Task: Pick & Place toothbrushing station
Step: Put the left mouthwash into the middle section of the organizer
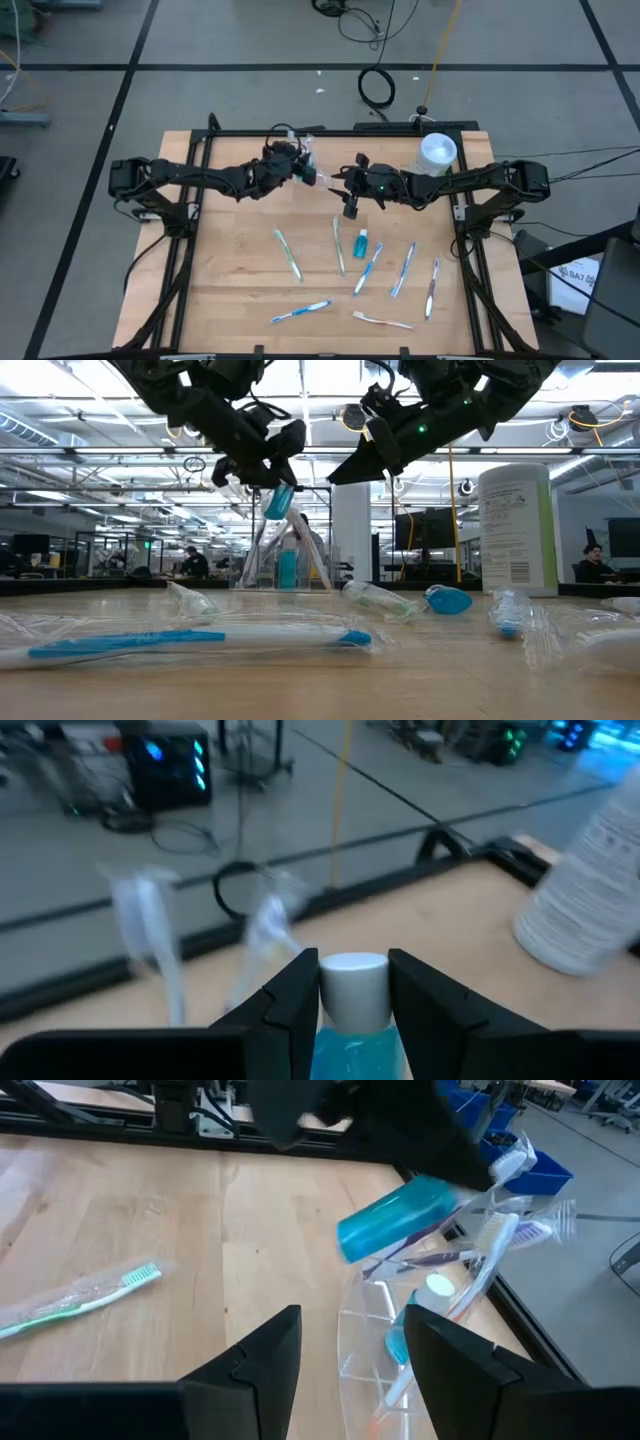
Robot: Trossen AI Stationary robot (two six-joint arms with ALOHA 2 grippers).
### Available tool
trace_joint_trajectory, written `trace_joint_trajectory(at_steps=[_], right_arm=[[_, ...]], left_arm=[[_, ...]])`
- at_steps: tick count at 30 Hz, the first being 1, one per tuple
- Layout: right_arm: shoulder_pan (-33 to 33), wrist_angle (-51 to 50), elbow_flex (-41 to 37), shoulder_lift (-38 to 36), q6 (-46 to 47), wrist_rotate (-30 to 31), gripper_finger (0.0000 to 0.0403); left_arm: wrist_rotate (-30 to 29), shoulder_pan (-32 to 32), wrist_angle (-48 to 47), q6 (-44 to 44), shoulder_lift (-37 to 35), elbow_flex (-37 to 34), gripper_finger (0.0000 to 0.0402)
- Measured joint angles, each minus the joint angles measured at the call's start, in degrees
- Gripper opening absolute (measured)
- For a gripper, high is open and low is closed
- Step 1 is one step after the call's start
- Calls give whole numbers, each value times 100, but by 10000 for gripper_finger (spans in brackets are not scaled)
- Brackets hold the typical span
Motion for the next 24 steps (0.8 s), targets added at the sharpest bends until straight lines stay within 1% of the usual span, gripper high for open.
trace_joint_trajectory(at_steps=[4,8,11,13,17,24], right_arm=[[1,3,0,0,-1,0,173],[-1,29,0,0,-40,0,173],[-1,49,0,0,-42,-2,173],[-1,49,0,0,-41,-1,173],[-1,39,0,0,-41,-3,173],[-1,1,0,0,-120,-2,173]], left_arm=[[-326,25,86,194,3,0,118],[-665,-26,268,285,234,-2,118],[-880,-63,749,536,550,2,118],[-960,-65,1241,776,817,0,118],[-1052,-59,1607,838,1146,3,118],[-1326,-105,1604,784,1473,0,118]])
